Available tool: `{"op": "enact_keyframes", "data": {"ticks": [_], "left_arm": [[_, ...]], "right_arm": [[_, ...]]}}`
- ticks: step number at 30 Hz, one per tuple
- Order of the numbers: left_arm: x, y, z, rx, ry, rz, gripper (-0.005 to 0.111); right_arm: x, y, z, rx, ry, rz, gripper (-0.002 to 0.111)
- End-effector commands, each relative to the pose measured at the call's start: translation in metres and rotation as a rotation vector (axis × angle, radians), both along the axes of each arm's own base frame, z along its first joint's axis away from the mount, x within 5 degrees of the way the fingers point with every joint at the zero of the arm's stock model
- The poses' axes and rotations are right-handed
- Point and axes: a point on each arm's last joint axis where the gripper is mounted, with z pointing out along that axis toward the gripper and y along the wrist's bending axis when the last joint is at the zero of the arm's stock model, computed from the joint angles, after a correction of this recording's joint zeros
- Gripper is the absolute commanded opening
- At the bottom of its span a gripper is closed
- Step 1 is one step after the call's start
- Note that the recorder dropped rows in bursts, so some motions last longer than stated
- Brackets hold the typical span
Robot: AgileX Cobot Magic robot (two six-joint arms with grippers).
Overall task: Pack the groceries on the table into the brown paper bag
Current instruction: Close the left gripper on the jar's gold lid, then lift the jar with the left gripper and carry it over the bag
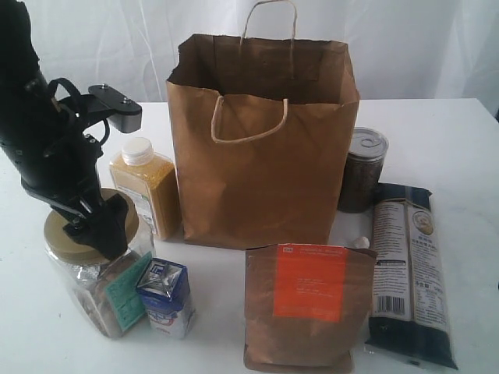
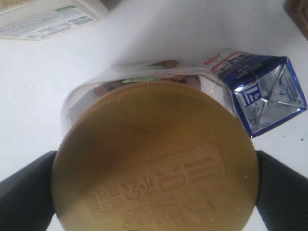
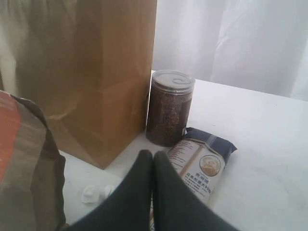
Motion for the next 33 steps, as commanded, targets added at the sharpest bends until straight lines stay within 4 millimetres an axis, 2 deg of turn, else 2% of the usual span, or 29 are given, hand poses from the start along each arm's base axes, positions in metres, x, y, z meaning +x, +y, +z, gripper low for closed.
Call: {"op": "enact_keyframes", "data": {"ticks": [1,3,5,9,14,15,19,30,33], "left_arm": [[-0.006,-0.001,-0.005,0.019,0.070,-0.007,0.105],[-0.006,-0.001,-0.005,0.023,0.079,-0.008,0.103],[-0.008,0.000,-0.006,0.030,0.099,-0.007,0.094],[-0.011,0.002,0.000,0.034,0.105,0.036,0.056],[-0.014,0.007,0.020,0.043,0.054,0.031,0.005],[-0.015,0.008,0.026,0.044,0.044,0.029,0.000],[-0.016,0.011,0.057,0.035,-0.025,0.031,0.000],[-0.021,0.020,0.172,-0.111,-0.414,0.080,0.000],[-0.031,0.026,0.216,-0.195,-0.558,0.091,0.000]], "right_arm": [[0.000,0.000,0.000,-0.009,-0.013,-0.003,0.000],[0.000,0.000,0.000,-0.009,-0.013,-0.003,0.000],[0.000,0.000,0.000,-0.009,-0.013,-0.003,0.000],[0.000,0.000,0.000,-0.009,-0.013,-0.003,0.000],[0.000,0.000,0.000,0.013,-0.006,-0.005,0.000],[0.000,0.000,0.000,0.011,-0.007,-0.005,0.000],[0.000,0.000,0.000,0.015,-0.005,-0.006,0.000],[0.000,0.000,0.000,0.015,-0.005,-0.006,0.000],[0.000,0.000,0.000,0.015,-0.005,-0.006,0.000]]}}
